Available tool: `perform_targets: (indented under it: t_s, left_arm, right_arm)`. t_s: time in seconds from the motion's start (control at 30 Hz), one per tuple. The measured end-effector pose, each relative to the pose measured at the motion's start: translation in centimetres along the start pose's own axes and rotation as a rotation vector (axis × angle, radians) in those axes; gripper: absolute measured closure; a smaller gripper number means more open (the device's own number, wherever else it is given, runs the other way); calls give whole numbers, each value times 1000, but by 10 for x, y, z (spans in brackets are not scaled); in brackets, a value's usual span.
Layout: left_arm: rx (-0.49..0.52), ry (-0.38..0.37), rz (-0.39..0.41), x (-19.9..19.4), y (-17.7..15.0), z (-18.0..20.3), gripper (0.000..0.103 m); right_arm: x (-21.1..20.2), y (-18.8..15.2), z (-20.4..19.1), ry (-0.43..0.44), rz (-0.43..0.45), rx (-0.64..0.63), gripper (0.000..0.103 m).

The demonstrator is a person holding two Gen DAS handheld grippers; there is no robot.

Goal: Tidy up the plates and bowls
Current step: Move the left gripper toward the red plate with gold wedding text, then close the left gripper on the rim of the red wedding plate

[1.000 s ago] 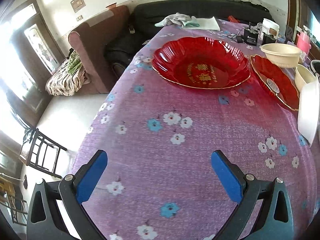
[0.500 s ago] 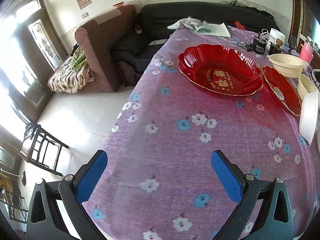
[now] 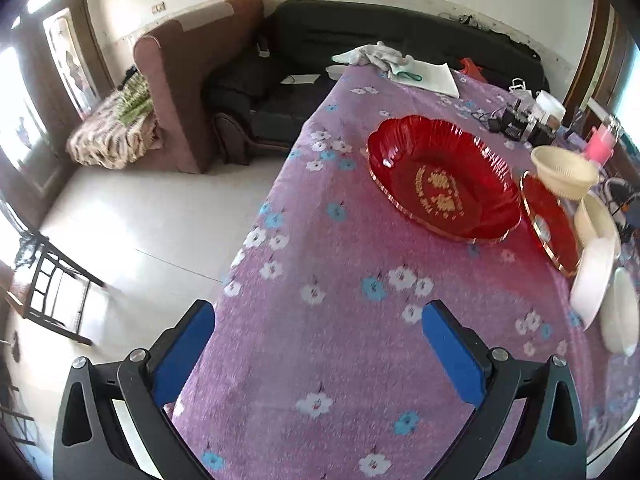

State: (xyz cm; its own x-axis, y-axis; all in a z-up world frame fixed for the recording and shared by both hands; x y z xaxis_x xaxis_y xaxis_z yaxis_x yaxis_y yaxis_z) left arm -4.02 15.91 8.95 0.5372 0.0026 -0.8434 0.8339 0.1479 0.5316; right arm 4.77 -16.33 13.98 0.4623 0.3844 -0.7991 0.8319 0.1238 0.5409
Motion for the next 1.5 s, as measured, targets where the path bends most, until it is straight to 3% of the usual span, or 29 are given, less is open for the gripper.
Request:
perform_targets:
  t_s: [0.3,0.43,0.57,0.73,0.8,0.97,1.03,1.1,1.2,1.5]
  left_arm:
    - [-15,-117,-29,33,59,17,0]
    - [-19,-149,-59,58,79,24,0]
    - [-49,-187,-102,84,93,27,19]
    - [-132,-238,-142,108,101,19,30]
    - [-159,-270,-159,116,103,16,44]
    - [-173,-284,-185,133,103,18,49]
    - [-167,-290,-196,139,104,21,58]
    - [-158,-294,-204,145,103,24,73]
    - [-136,-269,-219,156,102,29,77]
    - [-115,-230,-208,158,98,27,78]
  right_arm:
    - [49,46,1,11,-75,-9,28]
    - [78,66,3,31,-111,2,39]
    - [113,80,7,27,-167,5,60]
    - [143,88,13,4,-218,2,63]
    - [152,88,15,24,-231,11,63]
    - [169,88,14,35,-265,1,69]
    - [177,89,14,15,-277,-4,72]
    - [182,88,14,30,-288,2,85]
    - [190,87,11,27,-305,-3,91]
    - [191,84,-1,-11,-307,-15,92]
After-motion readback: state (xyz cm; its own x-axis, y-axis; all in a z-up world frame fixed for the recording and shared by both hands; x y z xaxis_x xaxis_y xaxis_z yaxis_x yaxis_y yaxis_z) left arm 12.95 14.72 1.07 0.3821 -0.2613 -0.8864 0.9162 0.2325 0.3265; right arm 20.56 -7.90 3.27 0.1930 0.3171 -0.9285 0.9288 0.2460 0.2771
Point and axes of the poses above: each gripper's, at about its wrist camera, not at the fingertips, and x roughly the way its jaws point, z to its right, y to its top, the point moved 2 cm from there along x, roughly the way its jaws point, and after that the axes turned 5 degrees about -y, right-handed, at the moved point
